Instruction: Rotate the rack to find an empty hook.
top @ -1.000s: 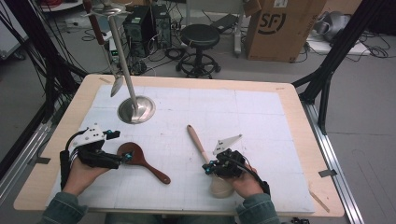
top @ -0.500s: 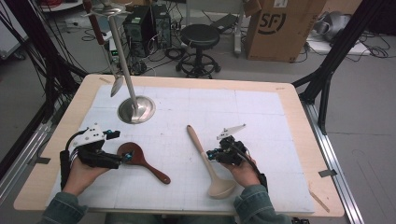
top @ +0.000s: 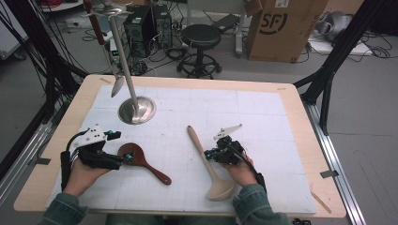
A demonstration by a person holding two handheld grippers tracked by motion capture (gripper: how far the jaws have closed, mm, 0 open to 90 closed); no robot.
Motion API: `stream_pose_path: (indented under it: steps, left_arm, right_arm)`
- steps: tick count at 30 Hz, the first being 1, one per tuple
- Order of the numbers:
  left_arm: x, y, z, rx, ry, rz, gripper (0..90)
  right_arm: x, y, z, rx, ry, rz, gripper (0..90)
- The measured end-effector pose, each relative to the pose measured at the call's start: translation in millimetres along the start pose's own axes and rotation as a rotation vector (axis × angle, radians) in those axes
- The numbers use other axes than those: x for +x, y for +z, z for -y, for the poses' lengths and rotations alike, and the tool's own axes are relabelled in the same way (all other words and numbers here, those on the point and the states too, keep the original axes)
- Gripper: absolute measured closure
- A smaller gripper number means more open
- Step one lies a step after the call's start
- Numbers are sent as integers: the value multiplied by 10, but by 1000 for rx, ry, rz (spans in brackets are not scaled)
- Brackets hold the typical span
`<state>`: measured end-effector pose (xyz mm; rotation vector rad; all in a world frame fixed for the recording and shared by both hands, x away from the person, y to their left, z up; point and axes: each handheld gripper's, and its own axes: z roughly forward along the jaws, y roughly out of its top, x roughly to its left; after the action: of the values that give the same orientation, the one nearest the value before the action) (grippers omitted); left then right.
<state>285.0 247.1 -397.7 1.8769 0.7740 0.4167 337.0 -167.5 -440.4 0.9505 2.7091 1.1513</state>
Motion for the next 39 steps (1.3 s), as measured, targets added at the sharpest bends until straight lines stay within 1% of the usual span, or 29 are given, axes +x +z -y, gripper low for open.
stream_pose_path:
  steps: [2, 12, 15, 16, 17, 21, 27, 28, 31, 33, 39]
  left_arm:
    - [2, -2, 0, -2, -3, -1, 89]
    - [1, -2, 0, -1, -1, 4, 89]
    - [0, -3, 0, -1, -2, 5, 89]
    - [-1, -2, 1, -1, -2, 5, 88]
    - [-1, -1, 1, -1, -1, 6, 88]
    - [0, -5, -1, -2, 0, 7, 89]
    - [-2, -1, 1, -1, -1, 7, 89]
    - [-1, -1, 1, -1, -1, 8, 89]
    - [0, -4, 0, -5, -2, 6, 89]
    - [1, -4, 0, -5, -2, 7, 89]
    - [1, -6, -2, -7, -1, 7, 89]
  right_arm:
    - [11, 4, -4, -8, -7, -2, 897]
    - [44, 8, -4, -5, -10, 8, 898]
    - [46, 9, 1, -2, -9, 6, 899]
    - [54, 9, 3, 1, -2, 5, 899]
    - [50, 12, 4, 1, -9, 4, 900]
    - [68, 13, 8, 9, -12, 5, 900]
    - [99, 18, 1, 7, -27, -10, 900]
    - [102, 18, 3, 10, -19, -10, 900]
    - [100, 19, 11, 17, -19, -19, 900]
    - [100, 25, 15, 15, -26, -17, 900]
    - [113, 33, 27, 14, -26, -27, 900]
